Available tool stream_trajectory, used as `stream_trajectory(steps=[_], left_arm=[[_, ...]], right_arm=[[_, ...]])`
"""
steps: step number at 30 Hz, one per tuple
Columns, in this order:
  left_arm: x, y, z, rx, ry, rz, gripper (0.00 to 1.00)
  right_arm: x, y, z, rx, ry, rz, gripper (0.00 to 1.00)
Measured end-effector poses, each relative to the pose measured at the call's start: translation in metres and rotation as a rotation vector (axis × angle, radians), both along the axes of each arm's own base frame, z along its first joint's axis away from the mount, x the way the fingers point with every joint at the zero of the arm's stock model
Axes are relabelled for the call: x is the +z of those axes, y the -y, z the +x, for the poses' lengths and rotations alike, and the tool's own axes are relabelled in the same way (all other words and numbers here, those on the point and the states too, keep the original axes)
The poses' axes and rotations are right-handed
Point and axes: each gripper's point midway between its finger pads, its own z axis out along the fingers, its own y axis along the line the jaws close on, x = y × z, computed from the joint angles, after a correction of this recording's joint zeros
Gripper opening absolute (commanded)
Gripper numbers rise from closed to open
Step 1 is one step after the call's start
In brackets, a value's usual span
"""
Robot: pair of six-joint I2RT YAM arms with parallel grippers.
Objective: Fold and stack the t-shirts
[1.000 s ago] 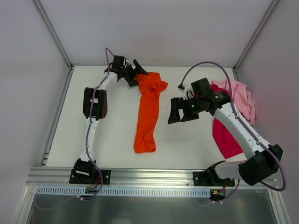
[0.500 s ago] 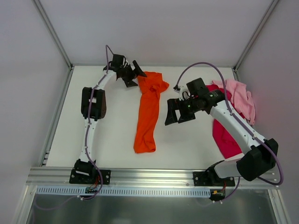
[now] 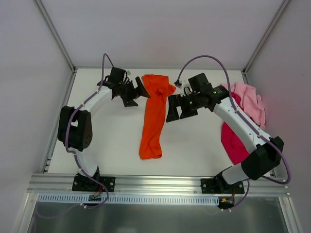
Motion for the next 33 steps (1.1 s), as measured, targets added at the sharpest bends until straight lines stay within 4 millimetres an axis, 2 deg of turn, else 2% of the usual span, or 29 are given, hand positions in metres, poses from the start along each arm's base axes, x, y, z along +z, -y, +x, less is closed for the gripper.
stream_trajectory(steps=[2,4,8,10,15,17,21,29,33], left_arm=[[-0.005,0.007,-0.03,-0.034,-0.013,0.003,0.99],[-0.021,0.011,-0.059,-0.062,-0.05,0.007,0.99],[-0.064,-0.002,-0.112,-0.055,-0.18,0.035,0.99],[-0.074,-0.008,-0.13,-0.05,-0.217,0.043,0.99],[-0.07,-0.005,-0.149,-0.062,-0.196,0.03,0.99],[-0.067,-0.005,-0.152,-0.062,-0.176,0.02,0.99],[-0.067,-0.006,-0.166,-0.064,-0.166,0.01,0.99],[-0.089,-0.018,-0.21,-0.054,-0.224,0.016,0.99],[-0.095,-0.018,-0.224,-0.062,-0.239,0.029,0.99]], right_arm=[[0.005,0.002,0.014,-0.035,0.045,-0.032,1.0],[0.013,0.005,0.033,-0.084,0.098,-0.066,1.0],[0.022,0.021,0.072,-0.24,0.15,-0.123,1.0],[0.017,0.036,0.09,-0.333,0.141,-0.156,1.0],[-0.003,0.074,0.12,-0.515,0.083,-0.224,1.0],[-0.005,0.08,0.127,-0.547,0.076,-0.237,1.0],[0.004,0.079,0.136,-0.573,0.094,-0.227,1.0],[0.035,0.078,0.151,-0.601,0.151,-0.175,1.0],[0.044,0.075,0.156,-0.599,0.156,-0.161,1.0]])
